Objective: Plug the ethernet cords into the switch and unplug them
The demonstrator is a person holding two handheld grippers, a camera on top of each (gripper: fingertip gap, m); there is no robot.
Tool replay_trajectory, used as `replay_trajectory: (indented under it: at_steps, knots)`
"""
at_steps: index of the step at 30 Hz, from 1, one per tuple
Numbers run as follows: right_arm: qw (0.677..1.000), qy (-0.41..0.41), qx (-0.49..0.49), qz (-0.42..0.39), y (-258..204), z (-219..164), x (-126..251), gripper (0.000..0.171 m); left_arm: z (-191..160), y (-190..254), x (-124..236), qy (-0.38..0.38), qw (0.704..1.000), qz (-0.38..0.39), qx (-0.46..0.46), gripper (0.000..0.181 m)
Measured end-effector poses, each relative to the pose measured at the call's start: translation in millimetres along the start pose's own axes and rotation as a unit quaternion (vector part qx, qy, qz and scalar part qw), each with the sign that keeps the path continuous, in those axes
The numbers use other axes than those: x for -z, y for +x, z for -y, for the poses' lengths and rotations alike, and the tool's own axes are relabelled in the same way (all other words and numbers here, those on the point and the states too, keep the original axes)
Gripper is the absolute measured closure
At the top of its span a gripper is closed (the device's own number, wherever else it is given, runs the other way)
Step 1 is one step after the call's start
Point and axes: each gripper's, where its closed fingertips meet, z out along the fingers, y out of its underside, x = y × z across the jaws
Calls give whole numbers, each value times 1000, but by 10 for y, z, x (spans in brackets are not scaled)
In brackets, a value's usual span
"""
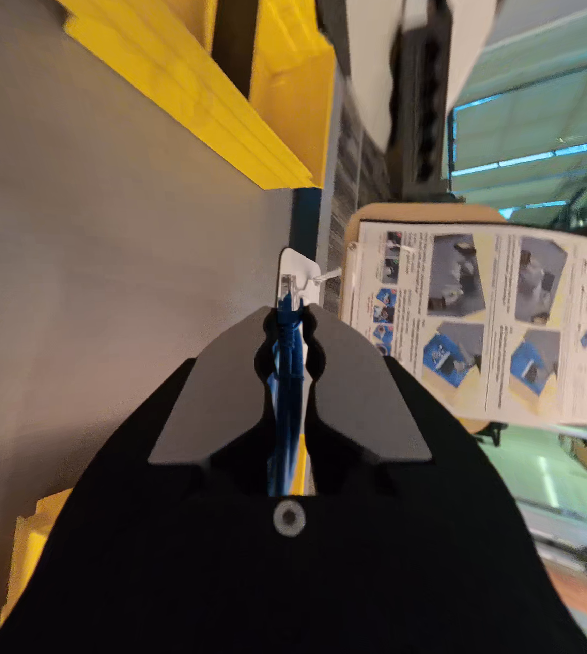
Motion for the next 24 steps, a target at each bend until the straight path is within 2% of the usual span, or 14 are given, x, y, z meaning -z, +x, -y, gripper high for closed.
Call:
replay_trajectory:
  at_steps: [1,3,7,11,16,18,21,24]
  knots:
    - [1000,-1,-15,-6,50,-84,33,156,53,-113,91,26,999,19,10,152]
    - [999,-10,-42,-10,102,-233,84,156,-16,-225,132,10,999,36,13,152]
    - [986,-69,-98,-114,459,-671,437,156,-149,-184,94,-27,999,24,-28,152]
    - [959,-135,-233,-94,341,-1322,710,156,-43,-103,65,-31,998,23,-53,152]
    - [916,-229,-330,3,-151,-1996,603,156,58,-17,57,-21,998,13,-60,152]
    - [893,-254,-364,82,-472,-2087,517,156,43,-17,49,-27,998,14,-63,152]
    - [865,-250,-391,190,-903,-2125,350,156,42,-18,45,-29,998,14,-60,152]
    - [856,-212,-424,207,-972,-2169,179,153,34,-11,42,-34,997,14,-63,152]
